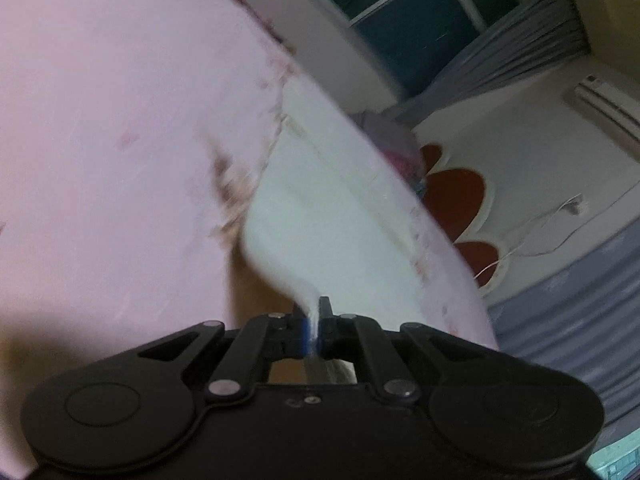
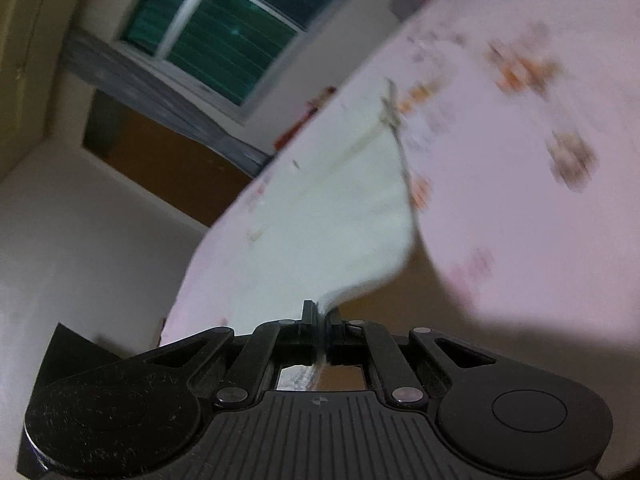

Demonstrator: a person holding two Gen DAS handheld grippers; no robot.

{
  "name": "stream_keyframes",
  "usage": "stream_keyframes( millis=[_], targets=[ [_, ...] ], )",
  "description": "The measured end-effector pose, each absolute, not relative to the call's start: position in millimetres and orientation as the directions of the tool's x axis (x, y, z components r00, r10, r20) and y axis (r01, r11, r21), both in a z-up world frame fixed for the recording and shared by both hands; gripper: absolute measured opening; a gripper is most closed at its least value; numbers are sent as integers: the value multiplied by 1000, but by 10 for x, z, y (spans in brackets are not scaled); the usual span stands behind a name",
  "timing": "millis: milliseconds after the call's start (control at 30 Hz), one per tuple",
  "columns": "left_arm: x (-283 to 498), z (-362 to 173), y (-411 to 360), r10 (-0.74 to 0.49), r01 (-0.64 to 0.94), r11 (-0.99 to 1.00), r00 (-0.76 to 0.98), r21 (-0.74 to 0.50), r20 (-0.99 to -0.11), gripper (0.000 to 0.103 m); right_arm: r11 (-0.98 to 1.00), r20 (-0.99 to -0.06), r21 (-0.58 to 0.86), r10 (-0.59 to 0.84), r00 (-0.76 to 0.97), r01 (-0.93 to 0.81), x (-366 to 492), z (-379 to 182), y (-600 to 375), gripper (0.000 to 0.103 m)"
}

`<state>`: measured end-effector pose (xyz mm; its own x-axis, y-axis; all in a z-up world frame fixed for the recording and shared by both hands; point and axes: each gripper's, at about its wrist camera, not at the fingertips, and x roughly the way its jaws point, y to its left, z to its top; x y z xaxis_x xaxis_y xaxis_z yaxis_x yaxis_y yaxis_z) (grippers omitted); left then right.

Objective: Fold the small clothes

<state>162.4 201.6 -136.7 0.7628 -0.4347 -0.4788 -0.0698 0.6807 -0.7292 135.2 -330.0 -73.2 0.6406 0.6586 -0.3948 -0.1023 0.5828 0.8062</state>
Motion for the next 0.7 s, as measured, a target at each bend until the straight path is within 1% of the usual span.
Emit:
stream_keyframes(
  millis=[200,333,400,467,533,600,700],
  targets=[
    [2083,-771,1959,-437,36,682,821,-730,-367,4,604,-327,775,632,703,-183,1943,-114,-3188,3],
    [2606,-443,2001,-443,96,676,846,-731,-298,4,568,-262,800,620,739,-192,2440,157,-3217,3],
    [2931,-334,2019,-448,114,672,849,-732,-279,4,553,-245,811,617,748,-191,2741,242,-3214,3],
    [3302,-278,2010,-448,119,677,849,-726,-279,4,552,-247,816,604,758,-175,3106,307,-3192,3],
    [3683,-325,2022,-444,104,685,844,-721,-300,4,565,-267,812,583,767,-146,3453,288,-3164,3],
    [4034,-497,2031,-442,65,690,827,-721,-348,4,566,-311,820,566,764,-86,3817,138,-3151,3],
    [4538,-866,2075,-449,-9,690,779,-723,-437,4,587,-410,809,537,737,23,4281,-242,-3105,3]
  ],
)
